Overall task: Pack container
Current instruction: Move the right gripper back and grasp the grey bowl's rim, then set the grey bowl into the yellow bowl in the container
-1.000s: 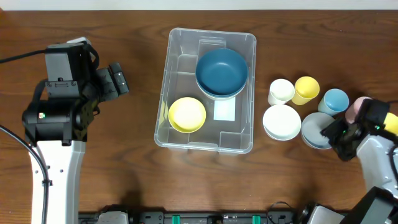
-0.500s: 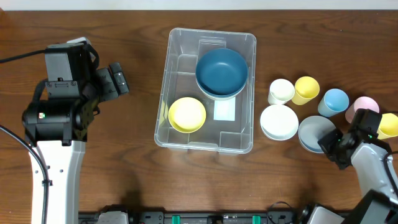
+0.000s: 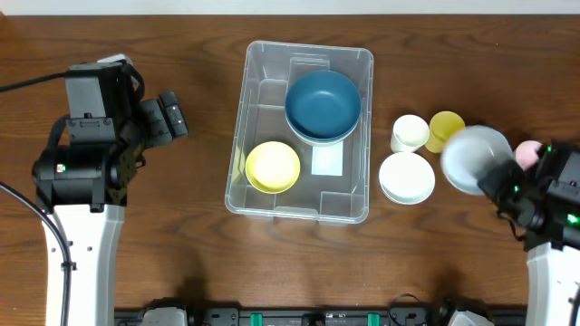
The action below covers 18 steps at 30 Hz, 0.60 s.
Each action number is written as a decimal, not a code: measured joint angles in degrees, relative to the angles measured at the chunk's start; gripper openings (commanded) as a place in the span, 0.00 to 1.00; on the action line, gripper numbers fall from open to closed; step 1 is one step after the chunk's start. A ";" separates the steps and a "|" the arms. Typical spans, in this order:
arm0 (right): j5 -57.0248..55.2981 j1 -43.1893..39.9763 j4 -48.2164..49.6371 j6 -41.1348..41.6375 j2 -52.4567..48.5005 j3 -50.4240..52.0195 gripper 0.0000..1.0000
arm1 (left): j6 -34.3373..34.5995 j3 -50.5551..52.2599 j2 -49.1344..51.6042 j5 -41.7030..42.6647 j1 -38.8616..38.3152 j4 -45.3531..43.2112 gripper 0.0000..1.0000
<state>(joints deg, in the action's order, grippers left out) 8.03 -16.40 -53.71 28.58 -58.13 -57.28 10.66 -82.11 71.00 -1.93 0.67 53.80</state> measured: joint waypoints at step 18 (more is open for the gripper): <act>-2.29 53.64 5.38 -4.20 -32.06 -21.84 0.01 | 0.00 0.00 0.00 0.00 0.00 0.00 0.98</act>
<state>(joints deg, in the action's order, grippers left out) 5.74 37.23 -48.34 24.38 -90.19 -79.11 10.66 -82.11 71.00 -1.93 0.67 53.80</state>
